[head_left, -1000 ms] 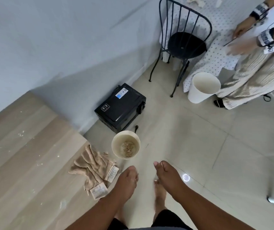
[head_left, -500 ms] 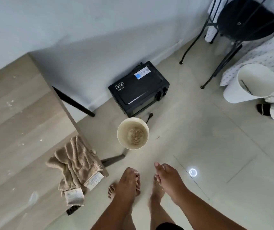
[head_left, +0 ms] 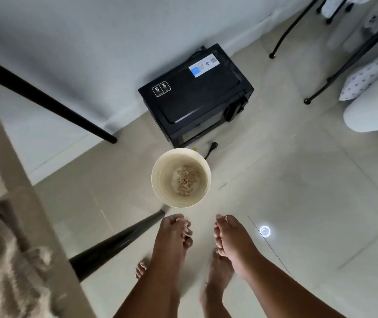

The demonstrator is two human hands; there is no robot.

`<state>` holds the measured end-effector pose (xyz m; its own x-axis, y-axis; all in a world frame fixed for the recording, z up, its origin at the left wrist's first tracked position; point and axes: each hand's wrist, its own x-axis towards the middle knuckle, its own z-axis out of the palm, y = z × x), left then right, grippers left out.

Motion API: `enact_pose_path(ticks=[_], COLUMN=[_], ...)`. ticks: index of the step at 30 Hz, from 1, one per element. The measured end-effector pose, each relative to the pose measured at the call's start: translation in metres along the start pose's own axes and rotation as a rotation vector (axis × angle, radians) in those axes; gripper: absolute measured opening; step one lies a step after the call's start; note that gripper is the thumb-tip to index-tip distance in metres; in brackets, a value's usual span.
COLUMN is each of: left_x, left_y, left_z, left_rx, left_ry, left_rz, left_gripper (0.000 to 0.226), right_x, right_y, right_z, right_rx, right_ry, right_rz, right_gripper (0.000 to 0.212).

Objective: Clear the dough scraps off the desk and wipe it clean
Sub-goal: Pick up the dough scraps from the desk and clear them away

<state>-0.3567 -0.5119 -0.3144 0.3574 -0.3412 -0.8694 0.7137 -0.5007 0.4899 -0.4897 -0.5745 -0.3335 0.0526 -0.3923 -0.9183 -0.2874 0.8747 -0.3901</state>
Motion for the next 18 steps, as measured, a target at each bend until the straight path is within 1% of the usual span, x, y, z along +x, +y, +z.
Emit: enact_pose_path(ticks=[4,8,13,16,18], left_x=[0.048,0.097,0.138,0.154,0.161], left_y=[-0.008,-0.016,-0.016,-0.013,-0.009], left_z=[0.009,0.010,0.006,0.004,0.004], left_rx=[-0.181,-0.288,-0.386,-0.435,-0.439], left_ry=[-0.012,-0.001,0.103,0.168,0.190], left_rz=[0.014,0.007,-0.050,-0.069,-0.061], left_gripper=[0.011,0.014,0.021,0.012,0.012], right_x=[0.049,0.094,0.129,0.138,0.141], right_y=[-0.003,-0.005,-0.012,-0.020,-0.025], right_z=[0.016,0.034,0.053,0.062,0.066], right_rx=[0.047,0.086,0.120,0.208,0.282], right_ry=[-0.040,-0.023,-0.035,-0.047,-0.039], right_rz=[0.011,-0.009,-0.018,0.007,0.030], right_gripper=[0.017,0.010,0.011,0.014,0.014])
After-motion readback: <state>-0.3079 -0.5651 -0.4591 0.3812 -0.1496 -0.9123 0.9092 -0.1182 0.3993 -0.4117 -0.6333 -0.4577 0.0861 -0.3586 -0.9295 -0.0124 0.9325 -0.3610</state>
